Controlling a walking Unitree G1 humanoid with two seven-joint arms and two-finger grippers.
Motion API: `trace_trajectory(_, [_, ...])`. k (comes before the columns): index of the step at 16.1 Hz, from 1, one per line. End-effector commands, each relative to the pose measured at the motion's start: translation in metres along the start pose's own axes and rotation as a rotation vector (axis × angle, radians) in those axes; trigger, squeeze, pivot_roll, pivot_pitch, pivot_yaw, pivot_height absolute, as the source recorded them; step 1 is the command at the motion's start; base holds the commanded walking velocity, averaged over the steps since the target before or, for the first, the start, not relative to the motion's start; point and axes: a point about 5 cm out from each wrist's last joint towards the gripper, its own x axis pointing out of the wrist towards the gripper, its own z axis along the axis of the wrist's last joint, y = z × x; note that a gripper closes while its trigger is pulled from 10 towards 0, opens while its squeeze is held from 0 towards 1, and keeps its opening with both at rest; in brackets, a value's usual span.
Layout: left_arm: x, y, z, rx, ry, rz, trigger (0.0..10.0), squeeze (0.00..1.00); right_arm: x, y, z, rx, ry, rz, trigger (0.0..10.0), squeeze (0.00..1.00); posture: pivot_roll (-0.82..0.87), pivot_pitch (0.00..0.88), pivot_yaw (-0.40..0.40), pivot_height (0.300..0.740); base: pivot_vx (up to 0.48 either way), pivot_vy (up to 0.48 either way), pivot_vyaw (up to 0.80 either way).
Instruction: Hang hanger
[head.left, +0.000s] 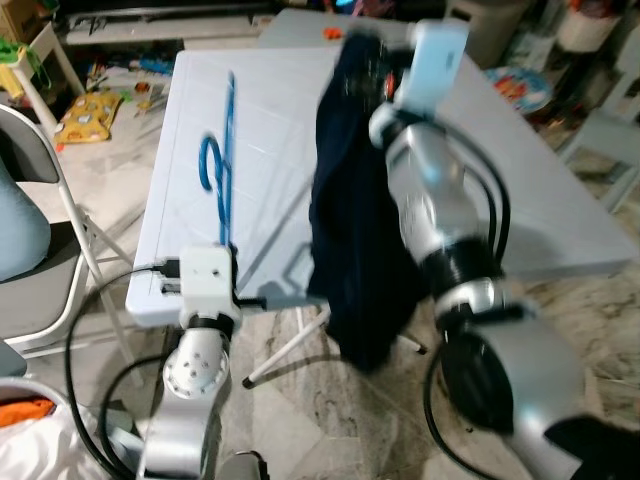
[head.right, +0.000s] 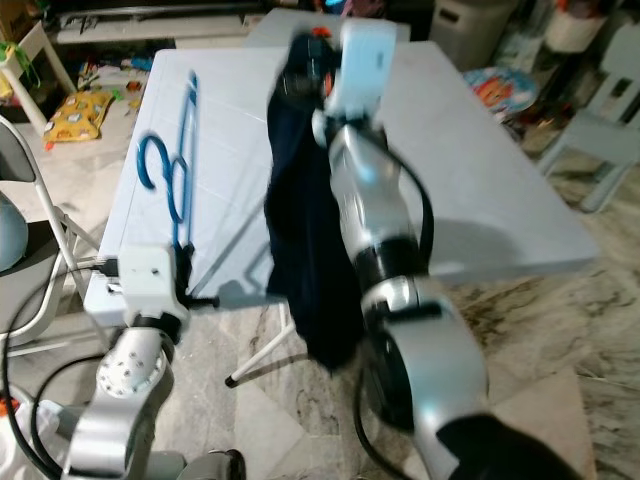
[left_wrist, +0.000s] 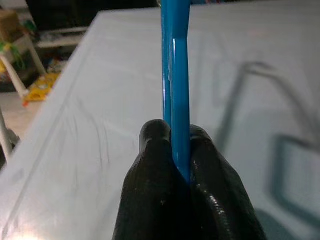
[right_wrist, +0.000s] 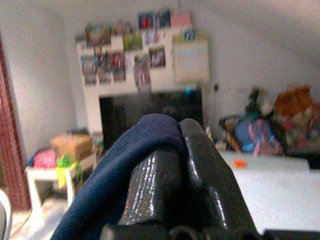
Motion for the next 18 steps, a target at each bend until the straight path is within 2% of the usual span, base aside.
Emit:
trace_trajectory(1, [-0.001, 0.000, -0.003, 0.006, 0.017, 0.005, 10.0, 0.00, 0.012, 0.001, 0.023, 0.005, -0.091, -0.012, 10.0, 0.00, 0.18, 0.088, -0.077, 0.740, 0.000, 0.000, 0.00])
trace_trajectory(3, [-0.002, 0.000, -0.005, 0.000, 0.026, 0.015, 10.0, 0.00, 0.019, -0.004, 0.037, 0.017, -0.141, -0.056, 10.0, 0.00, 0.19, 0.089, -0.079, 0.740, 0.000, 0.000, 0.00])
trace_trajectory(4, [-0.002, 0.000, -0.005, -0.002, 0.026, 0.015, 10.0, 0.00, 0.019, -0.004, 0.037, 0.018, -0.142, -0.055, 10.0, 0.00, 0.19, 0.089, -0.079, 0.740, 0.000, 0.000, 0.00])
trace_trajectory(6, [-0.002, 0.000, -0.006, 0.002, 0.030, 0.016, 10.0, 0.00, 0.012, -0.002, 0.021, 0.017, -0.109, -0.042, 10.0, 0.00, 0.19, 0.089, -0.079, 0.740, 0.000, 0.000, 0.00])
trace_trajectory(9, [-0.002, 0.001, -0.006, 0.005, 0.032, 0.017, 10.0, 0.00, -0.023, 0.006, -0.039, 0.038, 0.067, 0.045, 10.0, 0.00, 0.19, 0.091, -0.077, 0.740, 0.000, 0.000, 0.00])
trace_trajectory(10, [-0.001, 0.001, -0.006, 0.005, 0.033, 0.017, 10.0, 0.00, -0.032, 0.009, -0.051, 0.049, 0.111, 0.090, 10.0, 0.00, 0.19, 0.091, -0.077, 0.740, 0.000, 0.000, 0.00])
trace_trajectory(12, [-0.001, 0.001, -0.006, 0.006, 0.035, 0.015, 10.0, 0.00, -0.066, 0.010, -0.084, 0.031, 0.238, 0.179, 10.0, 0.00, 0.19, 0.092, -0.074, 0.740, 0.000, 0.000, 0.00])
trace_trajectory(15, [-0.001, -0.001, -0.007, 0.000, 0.040, 0.009, 10.0, 0.00, -0.094, -0.005, -0.104, 0.015, 0.330, 0.153, 10.0, 0.00, 0.17, 0.091, -0.068, 0.740, 0.000, 0.000, 0.00])
trace_trajectory(18, [0.001, -0.003, -0.007, -0.001, 0.041, 0.001, 10.0, 0.00, -0.101, -0.007, -0.110, 0.000, 0.387, 0.173, 10.0, 0.00, 0.16, 0.088, -0.066, 0.740, 0.000, 0.000, 0.00])
